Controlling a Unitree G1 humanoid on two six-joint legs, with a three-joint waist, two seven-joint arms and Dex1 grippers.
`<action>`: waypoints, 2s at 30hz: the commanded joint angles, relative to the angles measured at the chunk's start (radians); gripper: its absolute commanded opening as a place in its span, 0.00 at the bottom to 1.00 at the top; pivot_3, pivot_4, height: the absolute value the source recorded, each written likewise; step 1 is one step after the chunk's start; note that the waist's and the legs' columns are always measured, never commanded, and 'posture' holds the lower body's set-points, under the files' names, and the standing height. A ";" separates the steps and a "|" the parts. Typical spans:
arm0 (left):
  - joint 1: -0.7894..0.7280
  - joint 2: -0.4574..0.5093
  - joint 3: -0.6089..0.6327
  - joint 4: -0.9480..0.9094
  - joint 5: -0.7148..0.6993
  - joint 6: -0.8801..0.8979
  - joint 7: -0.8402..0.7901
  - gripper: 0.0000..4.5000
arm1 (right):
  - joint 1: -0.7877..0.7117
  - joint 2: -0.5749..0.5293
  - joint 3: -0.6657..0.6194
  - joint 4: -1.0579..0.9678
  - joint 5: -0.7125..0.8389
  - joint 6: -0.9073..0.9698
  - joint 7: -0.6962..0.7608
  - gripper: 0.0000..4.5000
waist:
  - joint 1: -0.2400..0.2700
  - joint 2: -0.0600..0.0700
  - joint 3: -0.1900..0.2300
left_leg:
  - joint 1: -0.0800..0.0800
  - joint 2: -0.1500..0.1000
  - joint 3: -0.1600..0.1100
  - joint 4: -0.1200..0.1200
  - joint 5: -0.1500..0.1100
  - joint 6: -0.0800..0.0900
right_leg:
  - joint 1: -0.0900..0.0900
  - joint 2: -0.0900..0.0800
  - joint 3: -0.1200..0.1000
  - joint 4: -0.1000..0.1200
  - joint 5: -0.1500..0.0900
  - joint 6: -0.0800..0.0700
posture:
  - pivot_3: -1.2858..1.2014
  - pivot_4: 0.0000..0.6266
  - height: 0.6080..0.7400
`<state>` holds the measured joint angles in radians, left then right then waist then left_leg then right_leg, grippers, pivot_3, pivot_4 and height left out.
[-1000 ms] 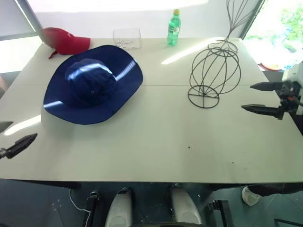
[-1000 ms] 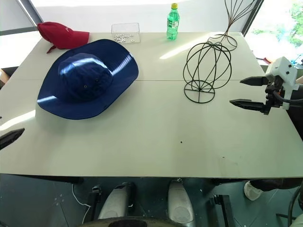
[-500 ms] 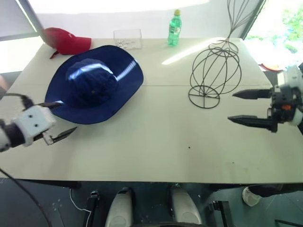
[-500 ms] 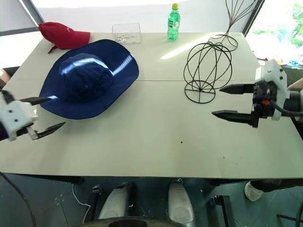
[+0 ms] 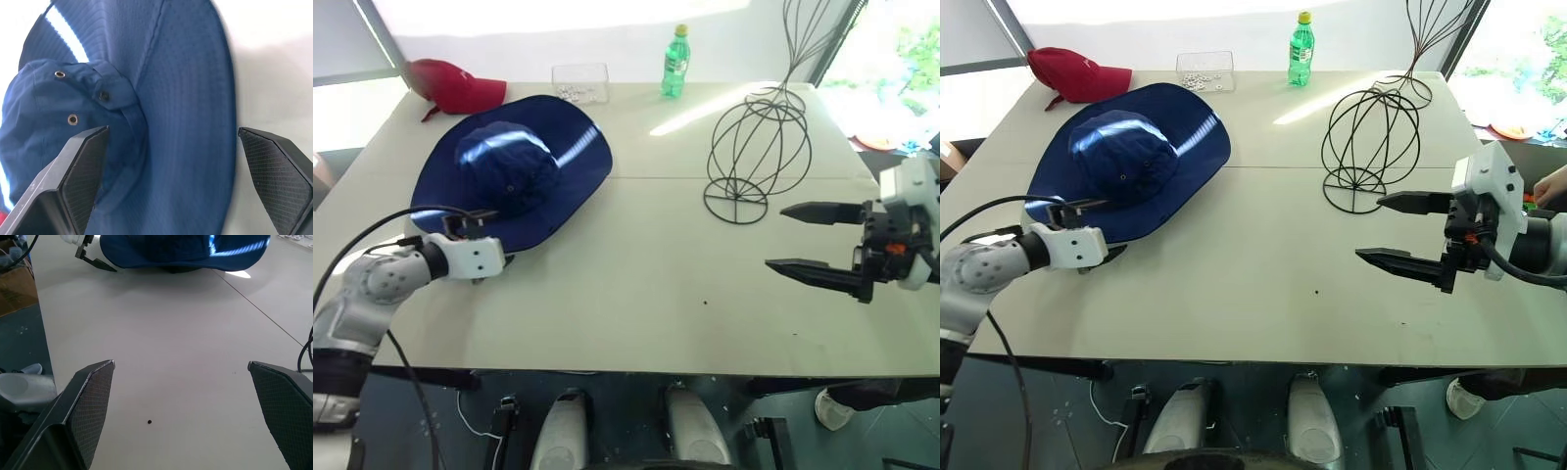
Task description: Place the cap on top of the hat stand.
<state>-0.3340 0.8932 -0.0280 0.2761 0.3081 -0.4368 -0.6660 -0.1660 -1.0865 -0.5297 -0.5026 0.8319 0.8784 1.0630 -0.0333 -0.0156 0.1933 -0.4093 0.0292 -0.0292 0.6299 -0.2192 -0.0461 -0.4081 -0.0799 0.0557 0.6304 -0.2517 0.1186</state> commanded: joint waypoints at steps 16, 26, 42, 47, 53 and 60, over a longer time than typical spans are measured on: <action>-0.286 -0.101 -0.168 0.355 0.195 -0.080 0.265 0.68 | -0.009 -0.024 -0.056 -0.066 0.074 0.011 -0.108 1.00 | 0.021 0.000 0.000 | 0.000 0.000 0.000 0.001 0.000 0.000 | 0.001 0.000 0.000 0.000 0.003 0.005 | 0.52 0.24 0.99; -0.312 -0.106 -0.162 0.357 0.165 -0.091 0.273 0.01 | -0.027 -0.024 -0.031 -0.071 0.091 0.003 -0.140 1.00 | 0.021 0.000 0.000 | 0.000 0.000 0.000 0.001 0.000 0.000 | 0.001 0.000 0.000 0.000 0.003 0.005 | 0.52 0.24 0.99; -0.732 -0.347 -0.093 0.169 -0.329 0.455 -0.210 0.01 | 0.047 -0.069 -0.248 0.007 0.024 0.018 -0.121 1.00 | 0.041 -0.003 0.002 | -0.003 0.000 -0.001 0.004 0.000 0.000 | 0.001 0.001 0.000 0.000 0.003 0.006 | 0.52 0.24 0.99; -0.980 -0.482 -0.092 0.399 -0.321 0.447 -0.170 0.01 | 0.119 -0.036 -0.337 -0.045 0.022 0.033 -0.137 1.00 | 0.039 -0.004 0.002 | -0.003 -0.001 -0.001 0.003 0.000 0.000 | 0.001 0.001 0.000 -0.001 0.003 0.008 | 0.52 0.24 0.99; -1.176 -0.643 -0.127 0.603 -0.285 0.222 -0.154 0.01 | 0.210 0.003 -0.478 -0.086 0.013 0.065 -0.147 1.00 | 0.027 -0.006 0.003 | -0.004 -0.001 -0.002 0.001 0.000 0.000 | 0.000 0.002 0.000 -0.002 0.002 0.009 | 0.52 0.24 0.99; -1.243 -0.713 -0.257 0.697 -0.084 -0.182 -0.045 0.01 | 0.332 0.052 -0.669 -0.115 0.010 0.104 -0.143 1.00 | 0.022 -0.006 0.003 | -0.012 -0.002 -0.002 0.002 0.000 0.001 | -0.005 0.001 0.000 -0.004 0.001 0.011 | 0.52 0.24 0.99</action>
<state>-1.5417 0.1727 -0.2537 0.9857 0.1596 -0.4990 -0.7668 0.1599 -1.0390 -1.1289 -0.5943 0.8393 0.9762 0.9199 -0.0111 -0.0213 0.1966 -0.4210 0.0277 -0.0317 0.6309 -0.2195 -0.0452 -0.4139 -0.0784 0.0552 0.6268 -0.2506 0.1297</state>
